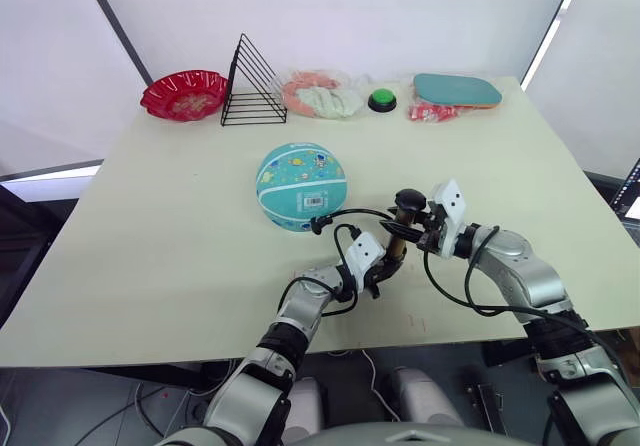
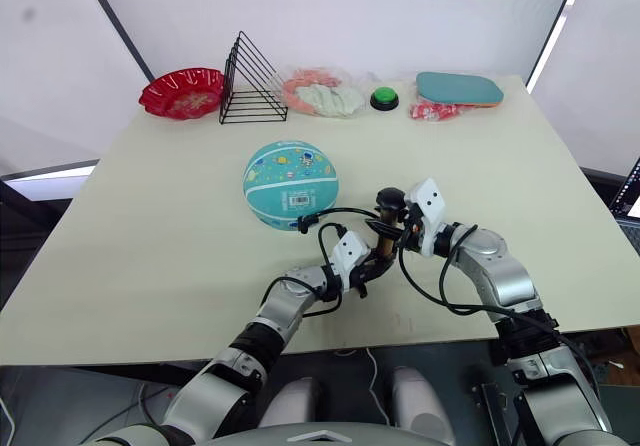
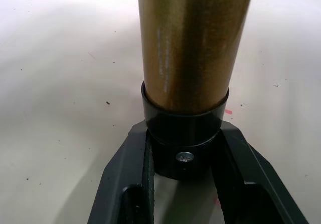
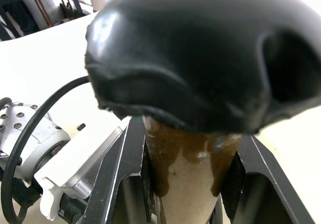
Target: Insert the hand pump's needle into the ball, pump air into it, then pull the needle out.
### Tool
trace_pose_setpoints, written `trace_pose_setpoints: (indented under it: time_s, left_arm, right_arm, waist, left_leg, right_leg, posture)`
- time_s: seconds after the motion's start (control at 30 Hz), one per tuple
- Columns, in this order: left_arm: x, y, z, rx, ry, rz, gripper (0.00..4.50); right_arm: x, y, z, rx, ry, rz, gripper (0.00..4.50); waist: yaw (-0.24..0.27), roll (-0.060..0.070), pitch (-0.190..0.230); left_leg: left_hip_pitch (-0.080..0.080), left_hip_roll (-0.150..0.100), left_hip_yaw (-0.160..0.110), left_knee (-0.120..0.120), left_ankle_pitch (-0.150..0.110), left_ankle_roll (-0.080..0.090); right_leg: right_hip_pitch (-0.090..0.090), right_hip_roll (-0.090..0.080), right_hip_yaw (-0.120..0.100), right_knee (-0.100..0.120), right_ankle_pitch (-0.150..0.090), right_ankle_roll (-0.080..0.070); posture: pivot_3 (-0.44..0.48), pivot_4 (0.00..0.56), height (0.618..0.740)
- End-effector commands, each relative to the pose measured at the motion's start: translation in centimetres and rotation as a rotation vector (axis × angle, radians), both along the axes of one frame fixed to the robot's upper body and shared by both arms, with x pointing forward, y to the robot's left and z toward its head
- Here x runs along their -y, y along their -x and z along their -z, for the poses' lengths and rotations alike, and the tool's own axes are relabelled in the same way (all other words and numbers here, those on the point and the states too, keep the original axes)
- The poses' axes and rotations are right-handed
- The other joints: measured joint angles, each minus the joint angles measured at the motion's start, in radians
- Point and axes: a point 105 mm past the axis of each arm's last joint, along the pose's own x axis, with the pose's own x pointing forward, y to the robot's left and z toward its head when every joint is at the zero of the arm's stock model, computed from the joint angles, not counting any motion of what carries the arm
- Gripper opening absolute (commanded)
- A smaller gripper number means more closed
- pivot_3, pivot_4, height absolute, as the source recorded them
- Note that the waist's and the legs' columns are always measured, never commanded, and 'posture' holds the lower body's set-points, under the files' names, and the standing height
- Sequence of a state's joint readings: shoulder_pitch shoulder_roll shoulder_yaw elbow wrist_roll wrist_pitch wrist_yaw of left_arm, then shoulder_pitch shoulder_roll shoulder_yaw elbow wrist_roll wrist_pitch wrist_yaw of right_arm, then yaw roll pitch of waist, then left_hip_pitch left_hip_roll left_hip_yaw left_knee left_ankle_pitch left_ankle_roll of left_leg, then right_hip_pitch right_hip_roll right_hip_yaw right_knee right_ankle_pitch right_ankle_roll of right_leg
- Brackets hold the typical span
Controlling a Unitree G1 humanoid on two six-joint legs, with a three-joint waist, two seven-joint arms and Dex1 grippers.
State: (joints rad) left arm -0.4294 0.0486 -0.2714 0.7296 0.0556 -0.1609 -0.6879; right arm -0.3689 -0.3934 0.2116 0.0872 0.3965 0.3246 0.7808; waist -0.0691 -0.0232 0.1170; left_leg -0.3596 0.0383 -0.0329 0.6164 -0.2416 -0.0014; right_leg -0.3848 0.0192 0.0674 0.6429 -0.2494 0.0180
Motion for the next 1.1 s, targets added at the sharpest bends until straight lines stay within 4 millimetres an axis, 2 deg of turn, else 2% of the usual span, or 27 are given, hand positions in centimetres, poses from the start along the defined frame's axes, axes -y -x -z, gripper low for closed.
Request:
trace_pose_setpoints:
  time_s: [0.03,0.23,0.33,0.4,0.53,0.7,0.8,0.87,0.93,1.07,1.1]
  left_arm:
    - [-0.8,1.4,2.7,-0.113,-0.038,-0.010,1.05]
    - [-0.6,1.5,2.8,-0.115,-0.035,-0.004,1.05]
    - [-0.4,1.6,2.8,-0.117,-0.033,0.002,1.05]
    - [-0.3,1.7,2.8,-0.118,-0.032,0.006,1.04]
    - [-0.1,1.7,2.9,-0.120,-0.029,0.012,1.04]
    - [0.0,1.8,2.9,-0.121,-0.027,0.018,1.04]
    - [0.1,1.8,2.9,-0.123,-0.026,0.022,1.04]
    - [0.1,1.8,2.9,-0.123,-0.027,0.025,1.04]
    - [0.2,1.8,2.9,-0.123,-0.028,0.027,1.04]
    - [0.0,1.8,2.8,-0.121,-0.028,0.021,1.04]
    - [-0.1,1.8,2.8,-0.121,-0.028,0.018,1.04]
  right_arm:
    - [1.5,0.5,2.5,-0.096,0.109,0.038,1.06]
    - [1.4,0.1,-4.7,0.060,0.024,0.026,1.06]
    - [1.7,0.3,-10.1,0.175,-0.015,0.021,1.06]
    - [2.0,0.5,-12.6,0.218,-0.035,0.021,1.06]
    - [2.8,1.1,-17.4,0.283,-0.079,0.024,1.06]
    - [3.6,1.5,-20.1,0.293,-0.131,0.035,1.06]
    - [3.7,1.4,-19.7,0.279,-0.126,0.040,1.06]
    - [3.4,1.0,-17.8,0.243,-0.095,0.044,1.06]
    - [2.9,0.5,-15.2,0.177,-0.060,0.046,1.06]
    - [1.9,0.1,-8.0,0.034,0.048,0.025,1.06]
    - [1.7,0.2,-7.0,0.014,0.060,0.017,1.06]
  waist:
    - [0.001,0.001,0.001]
    - [0.018,0.004,0.007]
    - [0.029,0.010,0.011]
    - [0.032,0.012,0.016]
    - [0.032,0.011,0.027]
    - [0.032,0.009,0.032]
    - [0.033,0.009,0.032]
    - [0.033,0.009,0.032]
    - [0.031,0.009,0.031]
    - [0.027,0.010,0.023]
    - [0.025,0.010,0.020]
  left_leg:
    - [0.000,0.000,0.000,0.000,0.000,0.000]
    - [-0.008,-0.002,0.000,0.000,0.000,0.000]
    - [-0.017,-0.002,0.000,0.001,0.000,0.000]
    - [-0.024,-0.002,0.000,0.005,0.000,0.000]
    - [-0.026,-0.002,-0.001,0.006,0.000,0.000]
    - [-0.028,-0.002,-0.001,0.008,0.000,0.000]
    - [-0.035,-0.002,-0.002,0.013,0.000,0.000]
    - [-0.036,-0.002,-0.002,0.014,0.000,0.000]
    - [-0.036,-0.002,-0.001,0.016,0.000,0.000]
    - [-0.034,-0.002,-0.001,0.016,0.000,0.000]
    - [-0.031,-0.002,-0.001,0.016,0.000,0.001]
  right_leg:
    - [0.000,0.000,0.000,0.000,0.000,0.000]
    - [-0.008,-0.002,0.000,-0.001,0.002,0.004]
    - [-0.015,-0.002,0.000,-0.001,0.002,0.004]
    - [-0.022,-0.002,0.000,0.001,0.004,0.006]
    - [-0.022,-0.002,-0.001,0.001,0.004,0.006]
    - [-0.023,-0.002,-0.001,0.000,0.004,0.007]
    - [-0.028,-0.003,-0.002,0.001,0.005,0.008]
    - [-0.028,-0.003,-0.002,0.001,0.006,0.009]
    - [-0.027,-0.003,-0.002,0.001,0.006,0.009]
    - [-0.026,-0.002,-0.001,0.002,0.006,0.009]
    - [-0.024,-0.002,-0.001,0.002,0.006,0.009]
  posture:
    - [0.000,0.150,0.740]
    - [0.000,0.150,0.740]
    - [0.000,0.150,0.740]
    - [0.000,0.150,0.740]
    - [0.000,0.150,0.740]
    - [0.000,0.150,0.740]
    - [0.000,0.150,0.740]
    - [0.000,0.150,0.740]
    - [0.000,0.150,0.740]
    - [0.000,0.150,0.740]
    - [0.000,0.150,0.740]
